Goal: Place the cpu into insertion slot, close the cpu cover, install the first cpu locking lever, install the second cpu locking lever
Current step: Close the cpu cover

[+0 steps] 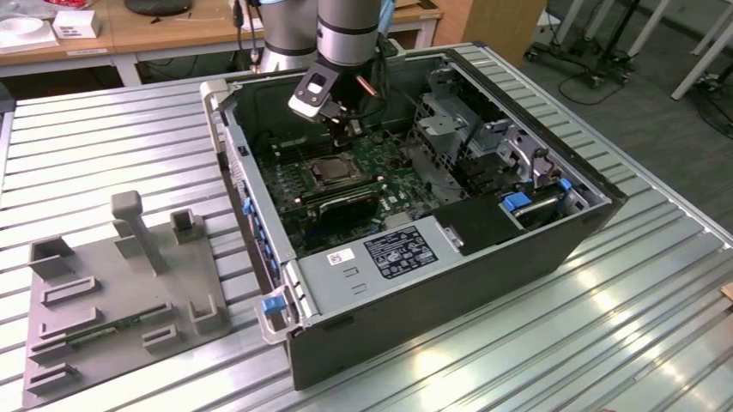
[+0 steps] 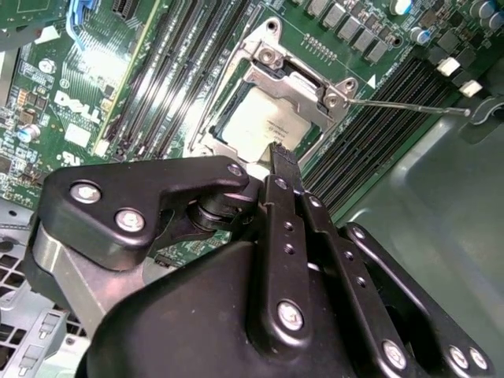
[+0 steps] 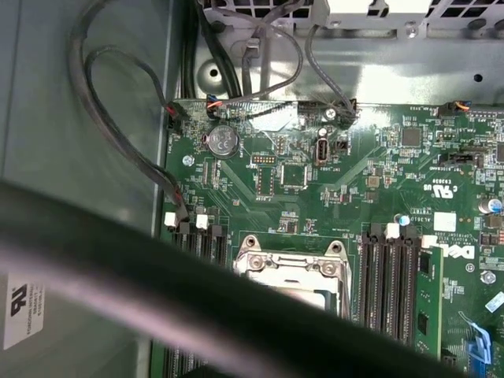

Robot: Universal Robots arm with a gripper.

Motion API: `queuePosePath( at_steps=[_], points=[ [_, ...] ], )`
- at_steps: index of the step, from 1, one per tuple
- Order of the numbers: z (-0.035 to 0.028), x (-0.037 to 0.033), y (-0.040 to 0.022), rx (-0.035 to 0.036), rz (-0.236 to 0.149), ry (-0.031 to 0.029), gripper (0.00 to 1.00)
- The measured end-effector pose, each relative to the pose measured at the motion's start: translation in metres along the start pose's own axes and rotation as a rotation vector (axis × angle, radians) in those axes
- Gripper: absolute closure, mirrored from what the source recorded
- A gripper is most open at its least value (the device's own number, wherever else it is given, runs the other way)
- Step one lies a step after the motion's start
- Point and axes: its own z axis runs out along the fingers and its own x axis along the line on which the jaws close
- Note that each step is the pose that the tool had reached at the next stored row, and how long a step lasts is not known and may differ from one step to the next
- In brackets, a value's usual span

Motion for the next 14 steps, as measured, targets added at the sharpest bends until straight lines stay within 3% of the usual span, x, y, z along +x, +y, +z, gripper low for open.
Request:
queuePosePath(
  at_steps=[9,14],
  points=[
    [0.002,-0.0001,-0.0004,0.0,0.0,-0.0003,0.89],
    [0.0022,0.0,-0.0033,-0.0038,0.0,-0.0004,0.89]
  ],
)
